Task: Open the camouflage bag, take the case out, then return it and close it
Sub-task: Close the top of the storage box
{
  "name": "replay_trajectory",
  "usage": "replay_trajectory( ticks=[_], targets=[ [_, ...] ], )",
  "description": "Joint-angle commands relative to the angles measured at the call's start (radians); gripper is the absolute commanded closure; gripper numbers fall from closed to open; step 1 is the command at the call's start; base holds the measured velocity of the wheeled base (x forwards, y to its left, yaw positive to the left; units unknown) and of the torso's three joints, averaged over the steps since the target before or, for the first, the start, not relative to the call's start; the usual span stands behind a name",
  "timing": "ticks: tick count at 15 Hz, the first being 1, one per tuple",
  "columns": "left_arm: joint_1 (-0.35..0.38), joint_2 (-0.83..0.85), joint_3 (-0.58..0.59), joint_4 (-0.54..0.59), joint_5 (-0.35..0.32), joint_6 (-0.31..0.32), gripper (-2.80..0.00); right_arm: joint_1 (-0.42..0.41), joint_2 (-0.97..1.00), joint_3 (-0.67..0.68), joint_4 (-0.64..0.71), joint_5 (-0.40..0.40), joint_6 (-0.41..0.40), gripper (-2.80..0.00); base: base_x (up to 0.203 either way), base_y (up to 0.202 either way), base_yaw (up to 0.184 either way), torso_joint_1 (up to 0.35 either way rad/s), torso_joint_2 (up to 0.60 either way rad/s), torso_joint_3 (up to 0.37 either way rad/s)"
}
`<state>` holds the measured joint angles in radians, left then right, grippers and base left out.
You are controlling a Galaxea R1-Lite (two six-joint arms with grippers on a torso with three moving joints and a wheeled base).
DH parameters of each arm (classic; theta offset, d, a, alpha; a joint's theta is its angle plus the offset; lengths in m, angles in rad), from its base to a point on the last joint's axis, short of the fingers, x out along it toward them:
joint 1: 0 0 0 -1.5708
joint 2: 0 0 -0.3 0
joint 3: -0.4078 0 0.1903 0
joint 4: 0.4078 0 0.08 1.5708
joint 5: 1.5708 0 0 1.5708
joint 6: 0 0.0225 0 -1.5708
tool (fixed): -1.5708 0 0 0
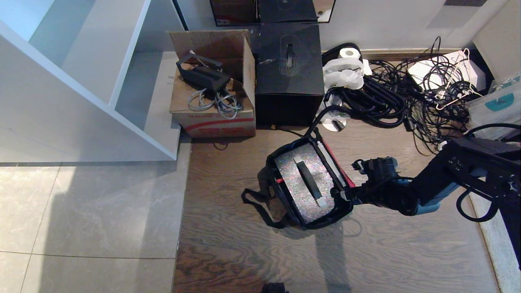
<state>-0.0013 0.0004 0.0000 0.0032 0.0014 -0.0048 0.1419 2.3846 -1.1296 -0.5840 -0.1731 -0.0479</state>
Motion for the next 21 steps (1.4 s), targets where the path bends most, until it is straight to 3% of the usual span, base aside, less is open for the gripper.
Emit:
replay_trajectory(
  ticks=[1,4,5,6,9,15,16,19,21],
  targets=[
    [0.0,0.0,0.0,0.0,0.0,0.0,0.0,0.001,0.028,-0.003,-0.006,-0.012,0.003,-2.8,0.0,0.0,0.0,0.0,0.0,0.0],
    [0.0,0.0,0.0,0.0,0.0,0.0,0.0,0.0,0.034,-0.001,-0.037,-0.01,0.002,-2.8,0.0,0.0,0.0,0.0,0.0,0.0],
    [0.0,0.0,-0.001,0.0,0.0,0.0,0.0,-0.001,0.035,-0.003,-0.034,-0.011,-0.004,-0.69,0.0,0.0,0.0,0.0,0.0,0.0],
    [0.0,0.0,0.0,0.0,0.0,0.0,0.0,0.001,0.039,-0.009,-0.037,-0.015,-0.006,0.0,0.0,0.0,0.0,0.0,0.0,0.0],
    [0.0,0.0,0.0,0.0,0.0,0.0,0.0,0.0,0.039,-0.005,-0.026,-0.055,-0.004,0.0,0.0,0.0,0.0,0.0,0.0,0.0],
    [0.0,0.0,0.0,0.0,0.0,-0.001,0.0,-0.001,0.036,-0.067,-0.028,-0.053,-0.01,0.0,0.0,0.0,0.0,0.0,0.0,0.0],
    [0.0,0.0,0.0,0.0,0.0,0.0,0.0,-0.003,0.03,-0.1,-0.024,-0.052,-0.032,0.0,0.0,0.0,0.0,0.0,0.0,0.0],
    [0.0,0.0,0.0,0.0,0.0,0.0,0.0,-0.028,0.02,-0.177,-0.03,-0.045,-0.213,0.0,0.0,0.0,0.0,0.0,0.0,0.0],
    [0.0,0.0,-0.001,0.0,0.0,0.0,0.0,-0.034,0.028,-0.257,-0.032,-0.022,-0.27,0.0,0.0,0.0,0.0,0.0,0.0,0.0]
  ],
)
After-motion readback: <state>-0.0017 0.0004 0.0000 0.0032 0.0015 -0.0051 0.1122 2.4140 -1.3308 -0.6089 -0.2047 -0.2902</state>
